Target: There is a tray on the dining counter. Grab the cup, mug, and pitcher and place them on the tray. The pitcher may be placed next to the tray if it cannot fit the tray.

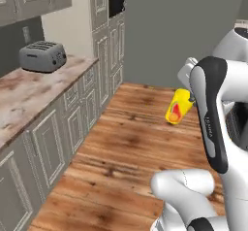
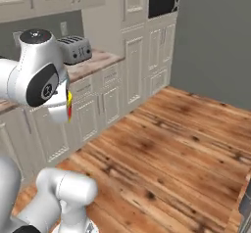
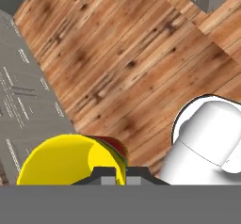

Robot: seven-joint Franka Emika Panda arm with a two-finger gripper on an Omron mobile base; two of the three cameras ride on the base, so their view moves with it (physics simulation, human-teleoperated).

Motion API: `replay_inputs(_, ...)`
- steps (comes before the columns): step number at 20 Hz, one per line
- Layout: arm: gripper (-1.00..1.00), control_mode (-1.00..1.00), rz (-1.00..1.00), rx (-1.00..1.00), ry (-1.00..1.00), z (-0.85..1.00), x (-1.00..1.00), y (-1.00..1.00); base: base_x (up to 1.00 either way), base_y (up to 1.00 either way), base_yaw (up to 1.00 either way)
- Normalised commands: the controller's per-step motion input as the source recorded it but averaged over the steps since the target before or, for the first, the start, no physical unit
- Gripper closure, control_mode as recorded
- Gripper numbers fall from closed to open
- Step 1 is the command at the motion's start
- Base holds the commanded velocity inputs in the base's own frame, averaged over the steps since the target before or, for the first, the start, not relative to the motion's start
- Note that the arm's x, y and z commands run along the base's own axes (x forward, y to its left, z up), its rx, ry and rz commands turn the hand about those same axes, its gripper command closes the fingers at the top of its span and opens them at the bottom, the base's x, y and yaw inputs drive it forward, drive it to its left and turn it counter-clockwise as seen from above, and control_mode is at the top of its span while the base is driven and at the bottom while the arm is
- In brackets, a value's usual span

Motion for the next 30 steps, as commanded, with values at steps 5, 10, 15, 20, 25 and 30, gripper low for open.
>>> replay_inputs(5, 1.0, 1.0, 0.0, 0.0, 0.0, 0.0, 0.0, 0.0, -0.06, -0.19, -1.0)
replay_inputs(10, 1.0, 1.0, 0.0, 0.0, 0.0, 0.0, 0.0, 0.0, -0.08, -0.22, -1.0)
replay_inputs(15, 1.0, 1.0, 0.0, 0.0, 0.0, 0.0, 0.0, 0.0, -0.02, -0.53, -0.87)
replay_inputs(20, 1.0, 1.0, 0.0, 0.0, 0.0, 0.0, 0.0, 0.0, 0.0, -1.0, -0.25)
replay_inputs(25, 1.0, 1.0, 0.0, 0.0, 0.0, 0.0, 0.0, 0.0, 0.0, -1.0, -0.24)
replay_inputs(30, 1.0, 1.0, 0.0, 0.0, 0.0, 0.0, 0.0, 0.0, 0.39, -1.0, -0.11)
